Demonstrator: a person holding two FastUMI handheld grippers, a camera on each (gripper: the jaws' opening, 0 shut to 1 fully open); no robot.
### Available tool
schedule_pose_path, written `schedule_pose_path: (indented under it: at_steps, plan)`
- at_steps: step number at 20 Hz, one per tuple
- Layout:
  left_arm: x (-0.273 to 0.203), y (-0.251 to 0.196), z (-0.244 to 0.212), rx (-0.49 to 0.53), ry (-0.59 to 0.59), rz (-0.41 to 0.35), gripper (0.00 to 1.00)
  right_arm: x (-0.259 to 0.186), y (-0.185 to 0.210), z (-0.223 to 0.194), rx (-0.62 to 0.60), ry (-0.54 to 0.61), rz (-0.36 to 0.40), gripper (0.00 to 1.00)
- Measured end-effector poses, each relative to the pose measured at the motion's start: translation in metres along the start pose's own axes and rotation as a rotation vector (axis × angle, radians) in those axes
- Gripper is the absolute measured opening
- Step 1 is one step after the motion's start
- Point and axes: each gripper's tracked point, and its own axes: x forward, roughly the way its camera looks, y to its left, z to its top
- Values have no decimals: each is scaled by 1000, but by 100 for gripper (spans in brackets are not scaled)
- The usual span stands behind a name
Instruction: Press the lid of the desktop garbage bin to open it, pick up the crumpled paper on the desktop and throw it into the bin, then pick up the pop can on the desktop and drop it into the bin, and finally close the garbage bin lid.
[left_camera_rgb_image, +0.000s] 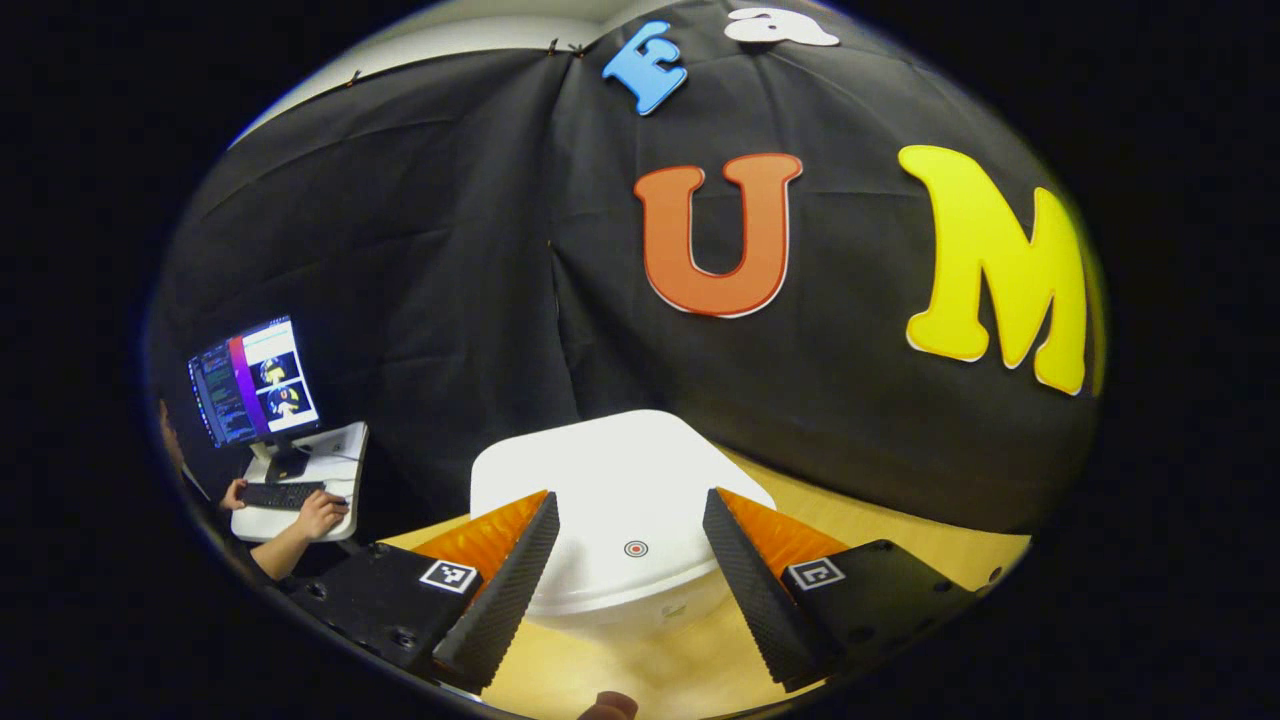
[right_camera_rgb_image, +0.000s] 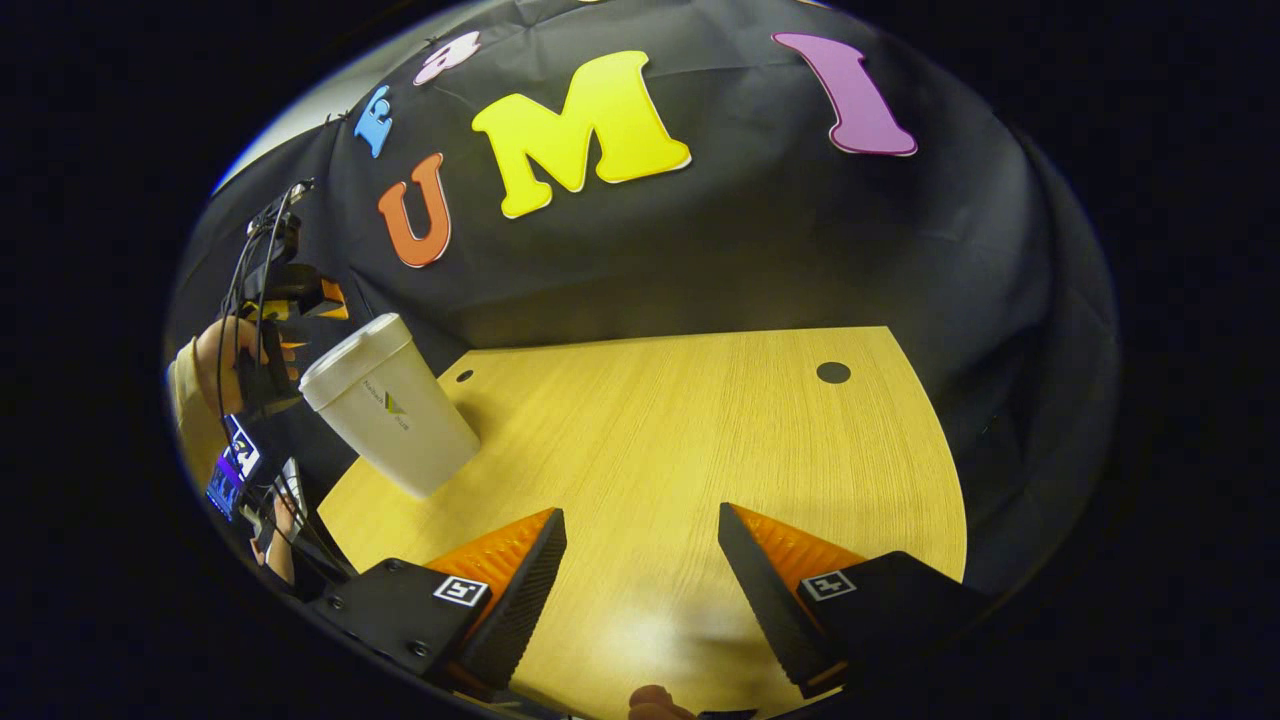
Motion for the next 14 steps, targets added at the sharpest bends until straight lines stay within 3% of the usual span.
schedule_pose_path:
  at_steps: [7,10,14]
  plan:
    - [-71,-14,29,130,-187,-330,97,-16,27,13,18,-64,-107,97]
    - [-106,-23,12,165,-226,-478,98,-38,39,41,9,-172,-189,97]
    - [-135,-25,-10,192,-259,-585,98,-91,58,90,-87,-415,-360,97]
